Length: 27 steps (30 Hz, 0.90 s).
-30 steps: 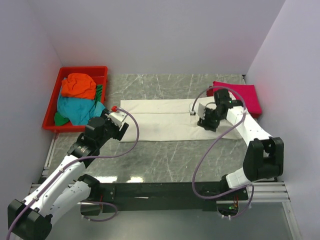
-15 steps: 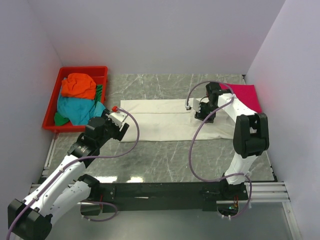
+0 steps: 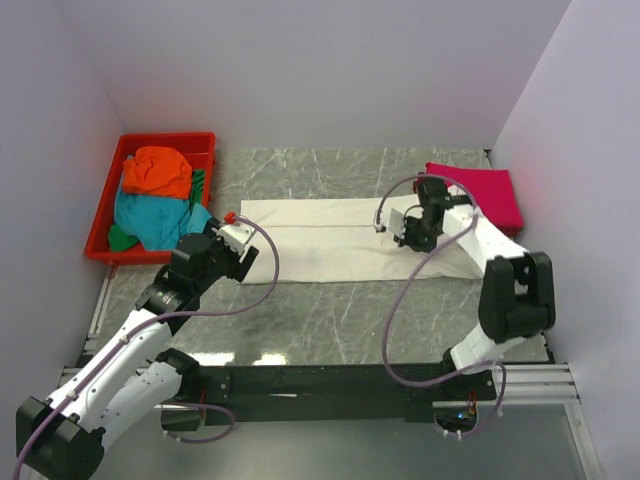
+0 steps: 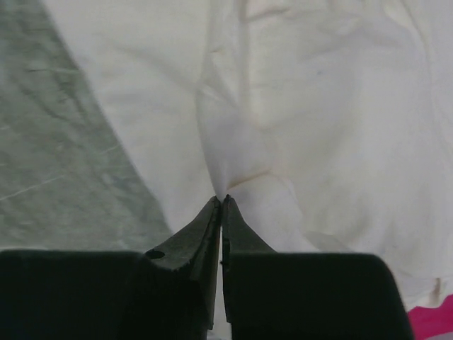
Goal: Fold and stack the t-shirts
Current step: Fold the tshirt
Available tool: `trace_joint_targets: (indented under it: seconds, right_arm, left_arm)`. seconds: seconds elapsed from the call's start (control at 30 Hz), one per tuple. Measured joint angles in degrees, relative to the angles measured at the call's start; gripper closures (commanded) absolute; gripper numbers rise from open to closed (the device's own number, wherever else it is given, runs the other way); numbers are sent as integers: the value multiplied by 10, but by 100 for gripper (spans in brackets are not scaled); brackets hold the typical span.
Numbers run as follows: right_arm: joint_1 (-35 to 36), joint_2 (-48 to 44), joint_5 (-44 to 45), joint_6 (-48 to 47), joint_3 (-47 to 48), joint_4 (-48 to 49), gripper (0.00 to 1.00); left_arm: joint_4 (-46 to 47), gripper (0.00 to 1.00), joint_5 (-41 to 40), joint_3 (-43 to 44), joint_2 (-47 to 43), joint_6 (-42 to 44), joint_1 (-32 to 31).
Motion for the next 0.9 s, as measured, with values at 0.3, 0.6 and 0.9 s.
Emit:
trace_joint_targets:
  seconds: [0.3,0.6,0.9]
  right_arm:
    - [39,-151,-17,23,-211,-3,58]
    - [-24,-131,-93,68,-82,-30,52]
    - [-38,34,-125,70,54,-63,48]
  left_arm:
    - [0,23,1,0,6,0,0]
    - [0,23,2,0,10,0,0]
    - [0,23,3,0,9,0,0]
